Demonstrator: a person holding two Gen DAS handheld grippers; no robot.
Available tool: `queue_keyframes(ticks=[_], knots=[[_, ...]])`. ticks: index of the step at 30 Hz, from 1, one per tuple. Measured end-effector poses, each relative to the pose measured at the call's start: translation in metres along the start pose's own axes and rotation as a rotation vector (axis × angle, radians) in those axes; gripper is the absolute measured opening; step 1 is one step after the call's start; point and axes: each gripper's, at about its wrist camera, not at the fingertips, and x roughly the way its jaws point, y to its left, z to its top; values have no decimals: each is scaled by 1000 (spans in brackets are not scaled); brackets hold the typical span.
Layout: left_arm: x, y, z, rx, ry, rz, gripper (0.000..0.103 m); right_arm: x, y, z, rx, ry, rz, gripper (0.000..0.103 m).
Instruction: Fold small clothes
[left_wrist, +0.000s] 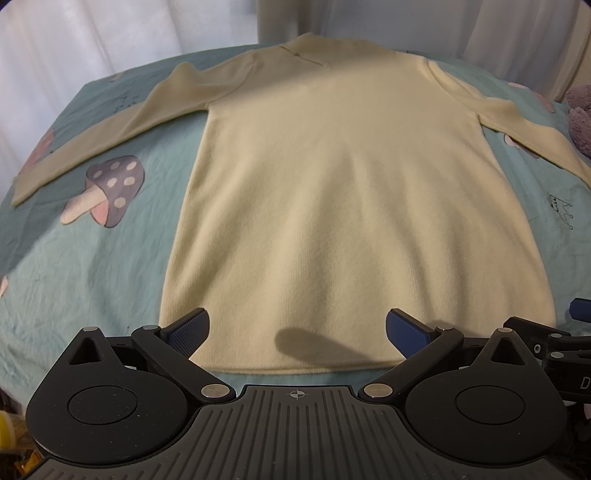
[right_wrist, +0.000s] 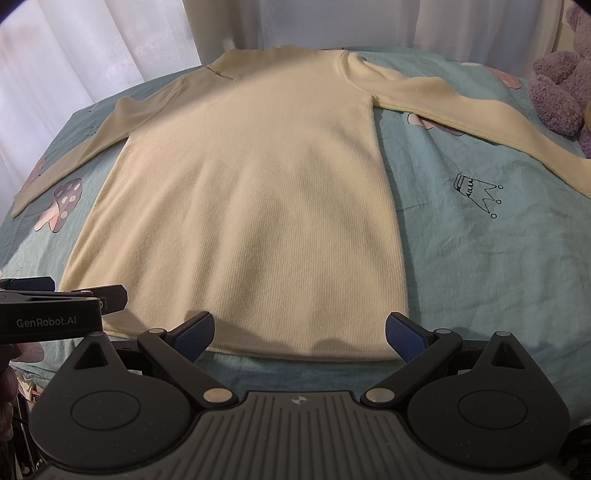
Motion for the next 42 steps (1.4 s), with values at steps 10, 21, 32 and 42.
queue_keyframes(ticks=[10, 21, 32, 42], knots=[[1, 0, 1, -1, 4, 1, 103, 0, -1, 1, 1, 3, 0, 99], [5, 0, 3, -9, 16, 0, 103, 1, -3, 2, 3, 6, 0, 99], [8, 0, 5, -11, 30, -2, 103, 3, -4, 2, 13, 11, 0, 99], [13, 2, 7, -27, 43, -18, 103, 6, -6, 3, 27, 18, 5, 99]])
